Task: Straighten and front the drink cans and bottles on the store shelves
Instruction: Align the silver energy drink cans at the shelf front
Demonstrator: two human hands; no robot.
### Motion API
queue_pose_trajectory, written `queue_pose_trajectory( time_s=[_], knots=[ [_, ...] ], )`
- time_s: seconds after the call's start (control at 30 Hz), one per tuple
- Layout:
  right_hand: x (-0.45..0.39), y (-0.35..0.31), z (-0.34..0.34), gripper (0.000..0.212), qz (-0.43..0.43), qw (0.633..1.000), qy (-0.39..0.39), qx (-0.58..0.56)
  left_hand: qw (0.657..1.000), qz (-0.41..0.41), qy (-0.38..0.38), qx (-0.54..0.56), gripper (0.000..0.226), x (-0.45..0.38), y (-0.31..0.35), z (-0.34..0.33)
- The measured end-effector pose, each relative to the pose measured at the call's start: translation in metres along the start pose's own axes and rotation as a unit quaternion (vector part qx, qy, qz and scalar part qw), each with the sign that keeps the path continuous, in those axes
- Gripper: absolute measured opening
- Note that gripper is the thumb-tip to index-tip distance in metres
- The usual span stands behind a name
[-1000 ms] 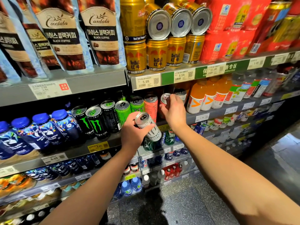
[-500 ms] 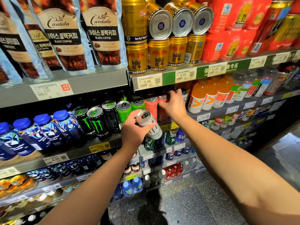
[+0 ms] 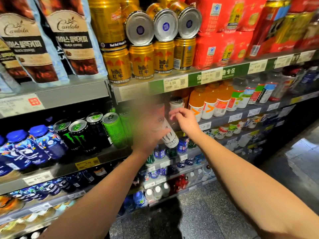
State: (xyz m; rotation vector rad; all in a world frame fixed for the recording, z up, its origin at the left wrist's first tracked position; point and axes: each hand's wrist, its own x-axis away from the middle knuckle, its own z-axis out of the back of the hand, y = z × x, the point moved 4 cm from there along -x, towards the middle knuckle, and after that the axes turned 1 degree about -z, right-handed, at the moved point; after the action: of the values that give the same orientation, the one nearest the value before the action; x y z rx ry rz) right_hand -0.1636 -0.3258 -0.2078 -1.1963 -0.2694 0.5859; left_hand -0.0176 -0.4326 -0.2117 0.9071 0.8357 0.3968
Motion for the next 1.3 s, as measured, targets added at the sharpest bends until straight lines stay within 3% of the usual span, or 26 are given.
queue_pose_trajectory(
  time_s=[0.1, 0.17, 0.27, 0.47, 0.57, 0.67, 0.83, 1.1, 1.3],
  knots=[
    [0.006, 0.015, 0.02, 0.024, -0.041, 0.991, -0.125, -0.032, 0.998, 0.06, 0.005, -0.015, 0.048, -0.005, 0.002, -0.023],
    [0.014, 0.019, 0.028, 0.036, -0.047, 0.976, -0.211, -0.022, 0.997, 0.071, 0.013, -0.034, 0.049, -0.006, 0.008, -0.035],
    [0.017, 0.028, 0.037, 0.049, -0.032, 0.965, -0.26, 0.021, 0.996, 0.068, -0.004, -0.059, 0.045, -0.008, 0.017, -0.054],
    [-0.003, 0.044, 0.051, 0.065, 0.028, 0.977, -0.181, 0.113, 0.987, 0.104, -0.078, 0.095, 0.051, -0.015, 0.03, -0.079],
    [-0.01, 0.047, 0.061, 0.06, 0.021, 0.988, -0.134, 0.073, 0.971, 0.173, -0.055, 0.158, 0.072, -0.023, 0.031, -0.086],
    [-0.014, 0.049, 0.066, 0.06, 0.015, 0.995, -0.075, 0.061, 0.974, 0.193, -0.005, 0.121, 0.088, -0.026, 0.023, -0.089],
    [-0.017, 0.054, 0.065, 0.049, 0.016, 0.997, -0.026, 0.068, 0.975, 0.209, 0.062, 0.029, 0.071, -0.016, 0.017, -0.101],
    [-0.021, 0.046, 0.074, 0.05, 0.029, 0.998, 0.031, 0.055, 0.97, 0.215, 0.069, -0.088, 0.059, -0.031, 0.003, -0.124],
    [-0.02, 0.045, 0.079, 0.047, 0.056, 0.994, 0.027, 0.087, 0.975, 0.193, 0.099, -0.056, 0.04, -0.038, -0.001, -0.127]
  ],
)
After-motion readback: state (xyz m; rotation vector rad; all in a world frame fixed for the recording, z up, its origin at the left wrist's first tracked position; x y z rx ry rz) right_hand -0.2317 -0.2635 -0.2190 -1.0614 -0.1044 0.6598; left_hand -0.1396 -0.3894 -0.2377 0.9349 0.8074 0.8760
